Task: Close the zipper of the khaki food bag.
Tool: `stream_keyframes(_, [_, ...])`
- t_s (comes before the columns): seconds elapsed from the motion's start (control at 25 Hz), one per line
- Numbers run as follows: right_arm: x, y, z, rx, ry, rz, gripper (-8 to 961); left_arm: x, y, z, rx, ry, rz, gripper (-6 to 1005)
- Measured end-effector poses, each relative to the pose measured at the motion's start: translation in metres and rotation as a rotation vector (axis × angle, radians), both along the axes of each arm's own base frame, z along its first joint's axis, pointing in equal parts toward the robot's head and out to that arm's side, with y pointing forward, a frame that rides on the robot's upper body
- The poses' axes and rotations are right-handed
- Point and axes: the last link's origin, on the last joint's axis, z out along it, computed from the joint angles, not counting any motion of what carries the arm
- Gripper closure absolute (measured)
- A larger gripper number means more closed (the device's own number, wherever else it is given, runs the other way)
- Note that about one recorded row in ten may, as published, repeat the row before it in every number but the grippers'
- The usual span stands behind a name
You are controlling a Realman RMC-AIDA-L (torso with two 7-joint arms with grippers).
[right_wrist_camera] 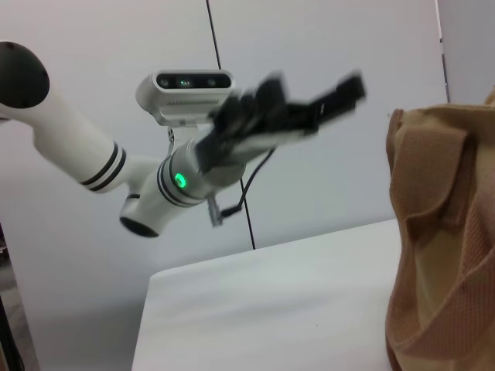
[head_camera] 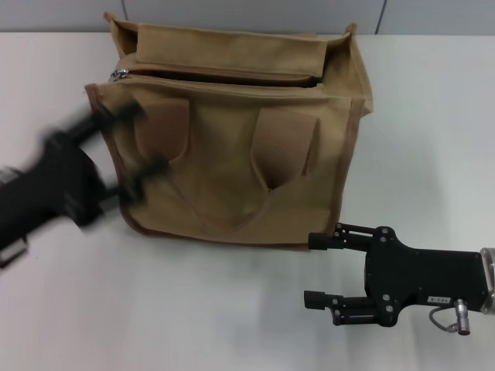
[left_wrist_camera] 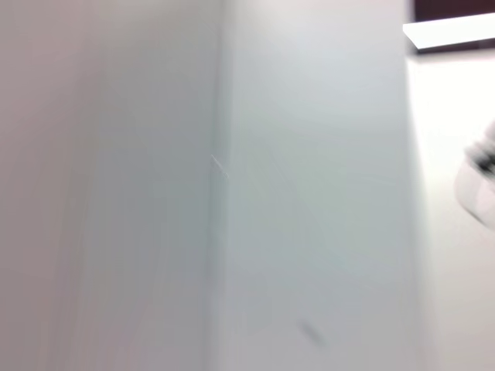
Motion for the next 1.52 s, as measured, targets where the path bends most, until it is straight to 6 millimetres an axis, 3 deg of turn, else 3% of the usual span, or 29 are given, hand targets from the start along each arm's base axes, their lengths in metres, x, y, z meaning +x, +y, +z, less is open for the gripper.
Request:
stream_keyframes(0.16, [0.0, -0.001, 0.0, -0.002, 0.004, 0.0, 172, -0.001, 0.001, 0.003, 0.034, -0.023, 0.014, 175])
stream_keyframes(0.2, [0.0, -0.001, 0.0, -0.002, 0.004, 0.0, 172, -0.007, 0.005, 0.017, 0.177, -0.094, 0.085, 175])
stream_keyframes(0.24, [0.0, -0.001, 0.0, -0.002, 0.005, -0.001, 172, -0.026, 0.017, 0.033, 0.344, -0.109, 0.252, 175])
stream_keyframes(0.44, [0.0, -0.001, 0.001, -0.005, 0.005, -0.002, 172, -0.063, 0.042, 0.039, 0.438, 0.095, 0.469, 176])
stream_keyframes(0.56, [0.0, 0.0, 0.002, -0.004, 0.004, -0.002, 172, -0.073, 0.048, 0.034, 0.393, 0.215, 0.484, 176])
stream_keyframes(0.84, [0.0, 0.001, 0.003, -0.005, 0.005, -0.007, 172, -0.061, 0.054, 0.012, 0.307, 0.39, 0.325, 177])
stream_keyframes(1.08, [0.0, 0.003, 0.004, -0.003, 0.005, -0.008, 172, -0.055, 0.071, 0.005, 0.349, 0.443, 0.331, 178])
stream_keyframes(1.32, [-0.001, 0.004, 0.005, 0.003, 0.009, -0.011, 173, -0.055, 0.077, 0.014, 0.49, 0.422, 0.372, 179])
stream_keyframes(1.52, [-0.001, 0.005, 0.006, 0.008, 0.011, -0.014, 173, -0.051, 0.074, 0.013, 0.503, 0.395, 0.348, 180])
